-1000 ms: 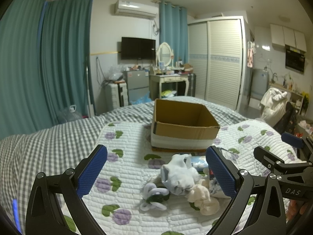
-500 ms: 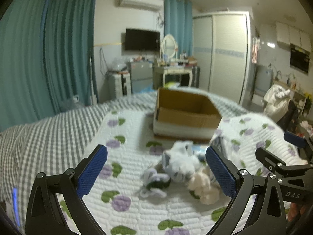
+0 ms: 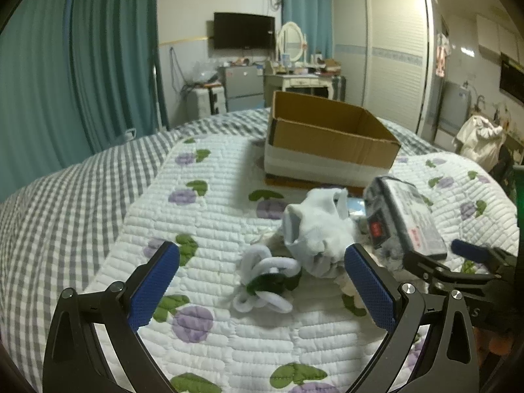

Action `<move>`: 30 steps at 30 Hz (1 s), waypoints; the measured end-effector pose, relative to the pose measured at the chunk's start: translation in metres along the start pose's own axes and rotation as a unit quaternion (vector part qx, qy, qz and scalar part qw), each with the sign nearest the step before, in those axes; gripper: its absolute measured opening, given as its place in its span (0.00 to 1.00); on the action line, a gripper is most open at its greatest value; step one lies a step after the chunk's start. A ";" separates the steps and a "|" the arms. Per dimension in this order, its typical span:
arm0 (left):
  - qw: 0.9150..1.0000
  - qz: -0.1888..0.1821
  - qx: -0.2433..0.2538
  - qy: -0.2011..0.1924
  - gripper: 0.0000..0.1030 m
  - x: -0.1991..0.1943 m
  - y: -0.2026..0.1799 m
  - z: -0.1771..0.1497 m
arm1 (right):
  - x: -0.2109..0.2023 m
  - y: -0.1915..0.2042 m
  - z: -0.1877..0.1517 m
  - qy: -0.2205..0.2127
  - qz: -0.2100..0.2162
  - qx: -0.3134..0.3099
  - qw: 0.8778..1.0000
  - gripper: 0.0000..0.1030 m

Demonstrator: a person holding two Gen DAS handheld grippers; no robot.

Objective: Organize soft objects
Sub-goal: 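Grasp the white-and-black tissue pack with the right gripper while the left grasps a cream sock, then carry the tissue pack and cream sock into the cardboard box and release both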

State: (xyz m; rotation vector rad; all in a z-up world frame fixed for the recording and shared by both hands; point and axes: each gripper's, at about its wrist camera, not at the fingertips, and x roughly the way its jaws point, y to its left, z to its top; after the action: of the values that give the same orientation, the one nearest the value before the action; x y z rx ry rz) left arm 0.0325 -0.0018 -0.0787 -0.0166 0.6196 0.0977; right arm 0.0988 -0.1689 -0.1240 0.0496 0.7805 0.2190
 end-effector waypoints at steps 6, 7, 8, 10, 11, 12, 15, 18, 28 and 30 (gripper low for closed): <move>1.000 -0.001 0.017 0.005 0.99 0.000 -0.012 -0.001 | -0.005 -0.005 -0.004 -0.009 0.035 -0.001 0.999 0.60; 1.000 -0.005 0.019 0.006 0.98 0.000 -0.016 -0.001 | -0.009 -0.007 -0.004 -0.012 0.036 -0.004 0.999 0.58; 1.000 -0.011 0.020 0.008 0.98 -0.001 -0.020 -0.001 | -0.013 -0.010 -0.005 -0.016 0.036 -0.005 0.999 0.56; 0.999 -0.023 0.024 0.013 0.98 0.000 -0.030 -0.003 | -0.023 -0.019 -0.005 -0.026 0.026 -0.006 0.999 0.54; 0.999 -0.030 0.026 0.019 0.98 0.002 -0.037 -0.006 | -0.028 -0.026 -0.005 -0.031 0.018 -0.005 0.999 0.53; 0.999 -0.036 0.028 0.026 0.98 0.004 -0.044 -0.009 | -0.032 -0.030 -0.006 -0.034 0.013 -0.004 0.999 0.53; 0.997 -0.058 0.034 0.049 0.98 0.014 -0.065 -0.018 | -0.043 -0.045 -0.005 -0.045 -0.008 0.000 0.999 0.53; 0.994 -0.077 0.039 0.070 0.93 0.028 -0.086 -0.027 | -0.046 -0.054 -0.003 -0.047 -0.016 0.006 0.999 0.52; 0.989 -0.098 0.032 0.108 0.39 0.061 -0.088 -0.038 | -0.034 -0.056 -0.005 -0.038 -0.017 -0.004 0.999 0.51; 0.988 -0.104 0.038 0.106 0.31 0.055 -0.087 -0.037 | -0.035 -0.056 -0.005 -0.039 -0.017 -0.005 0.999 0.51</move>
State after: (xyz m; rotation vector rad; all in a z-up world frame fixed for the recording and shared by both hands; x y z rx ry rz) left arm 0.0638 -0.0852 -0.1424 -0.0185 0.8292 -0.1306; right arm 0.0811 -0.2312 -0.1101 0.0356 0.7030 0.1875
